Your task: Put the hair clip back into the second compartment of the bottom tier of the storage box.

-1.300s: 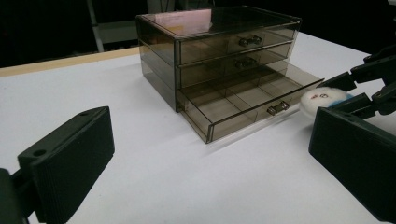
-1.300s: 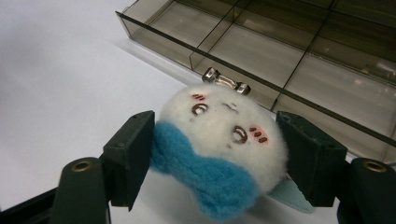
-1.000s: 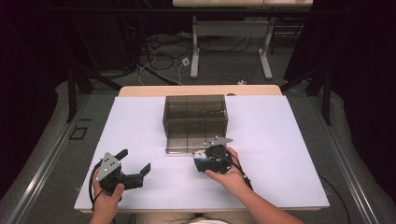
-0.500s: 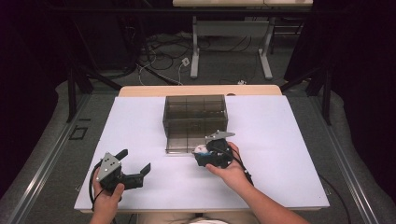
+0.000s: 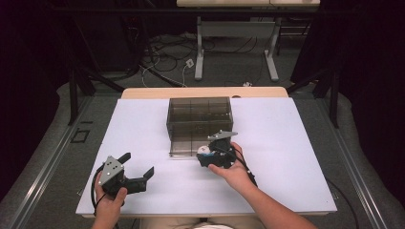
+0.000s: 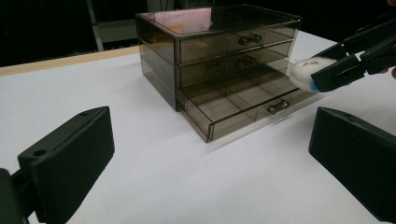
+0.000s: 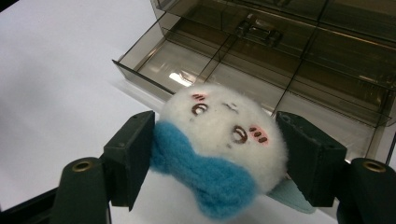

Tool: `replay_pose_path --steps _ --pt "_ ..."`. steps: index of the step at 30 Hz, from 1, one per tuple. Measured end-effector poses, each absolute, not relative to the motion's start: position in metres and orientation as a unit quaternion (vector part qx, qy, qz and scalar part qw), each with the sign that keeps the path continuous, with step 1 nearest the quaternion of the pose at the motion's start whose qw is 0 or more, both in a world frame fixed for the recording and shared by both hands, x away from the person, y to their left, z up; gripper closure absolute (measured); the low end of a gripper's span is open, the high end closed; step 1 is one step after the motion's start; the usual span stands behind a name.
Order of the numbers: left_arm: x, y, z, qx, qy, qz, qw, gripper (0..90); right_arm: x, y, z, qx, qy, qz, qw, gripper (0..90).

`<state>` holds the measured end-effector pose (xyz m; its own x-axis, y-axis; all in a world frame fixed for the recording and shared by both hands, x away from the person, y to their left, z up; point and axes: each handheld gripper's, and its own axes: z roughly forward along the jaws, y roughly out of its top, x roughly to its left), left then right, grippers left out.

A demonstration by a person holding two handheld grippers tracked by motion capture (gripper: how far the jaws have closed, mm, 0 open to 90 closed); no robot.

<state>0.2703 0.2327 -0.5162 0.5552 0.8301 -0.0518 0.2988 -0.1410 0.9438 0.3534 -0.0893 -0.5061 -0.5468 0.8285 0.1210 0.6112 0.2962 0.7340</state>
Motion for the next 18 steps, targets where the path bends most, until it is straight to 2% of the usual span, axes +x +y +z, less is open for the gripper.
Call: replay_pose_path --steps 18 --pt "0.27 0.233 -0.516 0.713 0.397 0.255 0.519 0.3 0.369 -0.077 -0.5 0.458 0.797 0.37 0.134 30.1"
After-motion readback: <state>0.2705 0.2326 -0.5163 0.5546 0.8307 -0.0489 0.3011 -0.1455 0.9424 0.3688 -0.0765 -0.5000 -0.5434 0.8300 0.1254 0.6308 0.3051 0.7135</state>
